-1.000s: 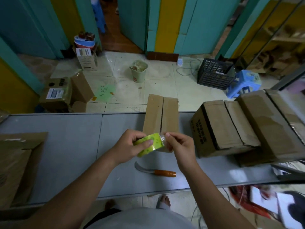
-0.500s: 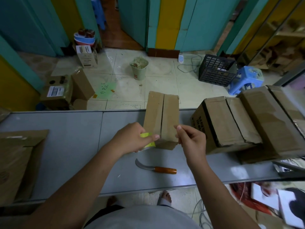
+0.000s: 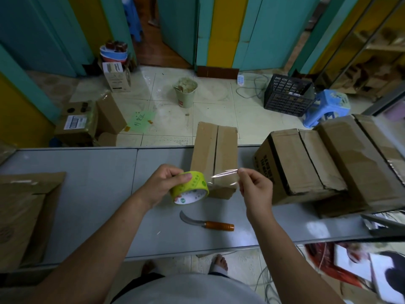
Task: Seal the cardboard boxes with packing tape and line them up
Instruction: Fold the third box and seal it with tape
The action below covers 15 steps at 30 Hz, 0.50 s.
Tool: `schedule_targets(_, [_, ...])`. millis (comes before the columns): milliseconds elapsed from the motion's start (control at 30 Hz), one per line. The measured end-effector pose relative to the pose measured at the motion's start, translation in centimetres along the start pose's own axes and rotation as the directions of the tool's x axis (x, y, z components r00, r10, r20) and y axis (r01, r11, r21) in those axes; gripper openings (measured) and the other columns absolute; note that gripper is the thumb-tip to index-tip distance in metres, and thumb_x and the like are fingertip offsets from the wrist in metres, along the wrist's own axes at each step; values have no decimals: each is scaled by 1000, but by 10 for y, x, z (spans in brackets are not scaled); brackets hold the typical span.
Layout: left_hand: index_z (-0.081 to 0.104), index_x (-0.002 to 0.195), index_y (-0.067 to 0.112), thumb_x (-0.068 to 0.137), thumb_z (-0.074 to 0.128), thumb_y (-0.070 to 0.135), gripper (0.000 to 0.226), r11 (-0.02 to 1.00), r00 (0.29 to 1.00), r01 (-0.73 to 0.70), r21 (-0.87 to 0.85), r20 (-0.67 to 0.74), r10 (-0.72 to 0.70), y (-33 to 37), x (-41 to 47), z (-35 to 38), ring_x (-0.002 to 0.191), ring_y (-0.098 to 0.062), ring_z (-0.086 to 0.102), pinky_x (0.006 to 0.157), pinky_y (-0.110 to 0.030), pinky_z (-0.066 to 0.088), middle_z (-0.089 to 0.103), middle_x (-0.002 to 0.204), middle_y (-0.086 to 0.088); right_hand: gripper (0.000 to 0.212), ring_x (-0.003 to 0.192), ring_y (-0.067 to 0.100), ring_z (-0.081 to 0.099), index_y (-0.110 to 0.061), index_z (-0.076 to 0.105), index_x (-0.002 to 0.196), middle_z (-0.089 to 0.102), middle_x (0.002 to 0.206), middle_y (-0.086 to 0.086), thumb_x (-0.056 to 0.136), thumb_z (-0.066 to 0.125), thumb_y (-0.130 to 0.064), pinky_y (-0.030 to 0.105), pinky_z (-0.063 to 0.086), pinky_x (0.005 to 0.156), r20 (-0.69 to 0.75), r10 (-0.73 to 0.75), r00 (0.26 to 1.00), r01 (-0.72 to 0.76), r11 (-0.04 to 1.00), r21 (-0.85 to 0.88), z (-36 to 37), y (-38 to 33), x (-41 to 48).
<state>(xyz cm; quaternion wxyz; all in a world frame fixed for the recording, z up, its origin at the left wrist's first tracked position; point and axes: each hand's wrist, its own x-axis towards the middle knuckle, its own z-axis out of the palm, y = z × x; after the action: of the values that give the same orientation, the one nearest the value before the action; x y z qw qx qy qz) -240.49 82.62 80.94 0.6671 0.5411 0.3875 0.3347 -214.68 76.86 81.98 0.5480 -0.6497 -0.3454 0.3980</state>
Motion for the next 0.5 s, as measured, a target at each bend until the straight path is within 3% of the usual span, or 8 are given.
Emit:
schedule_targets(133, [51, 49, 21, 82, 78, 61, 58, 943, 999, 40, 331, -11, -38, 0, 1, -14, 47, -9, 33, 51, -27, 26, 35, 50, 6, 16, 68, 6, 62, -26, 83, 93, 71, 72, -3, 100, 69, -25, 21, 52, 63, -13, -63, 998, 62, 998, -33, -7, -8, 6])
schedule_targets(233, [36, 44, 24, 74, 74, 81, 74, 732, 983, 185, 656, -107, -152, 1, 5, -25, 44, -12, 25, 55, -32, 21, 24, 48, 7, 17, 71, 4, 66, -27, 81, 91, 74, 75, -5, 101, 68, -24, 19, 52, 66, -9, -84, 996, 83, 993, -84, -9, -5, 5])
schedule_targets(333, [33, 45, 23, 65, 67, 96, 83, 582, 959, 283, 762, -218, -180, 1, 11, -26, 44, -14, 28, 57, -34, 23, 24, 46, 7, 23, 68, 1, 64, -26, 80, 82, 72, 71, -7, 101, 67, -20, 19, 51, 64, -49, -23, 999, 19, 997, -68, -8, 6, 0])
schedule_targets(400, [35, 48, 23, 68, 68, 94, 81, 642, 977, 212, 737, -139, -163, 3, 12, -27, 45, -14, 28, 56, -34, 22, 25, 48, 5, 23, 62, 8, 57, -20, 80, 82, 65, 66, -1, 101, 67, -20, 25, 48, 61, -83, 70, 994, -71, 997, -14, -13, 13, 0])
schedule_targets(500, [38, 51, 25, 78, 74, 77, 68, 827, 995, 94, 554, -17, -101, 5, 11, -34, 47, -12, 27, 53, -31, 21, 25, 53, 4, 19, 60, 11, 53, -17, 80, 84, 63, 66, 1, 100, 70, -21, 27, 46, 58, -98, 149, 984, -148, 989, 9, -22, 22, 3])
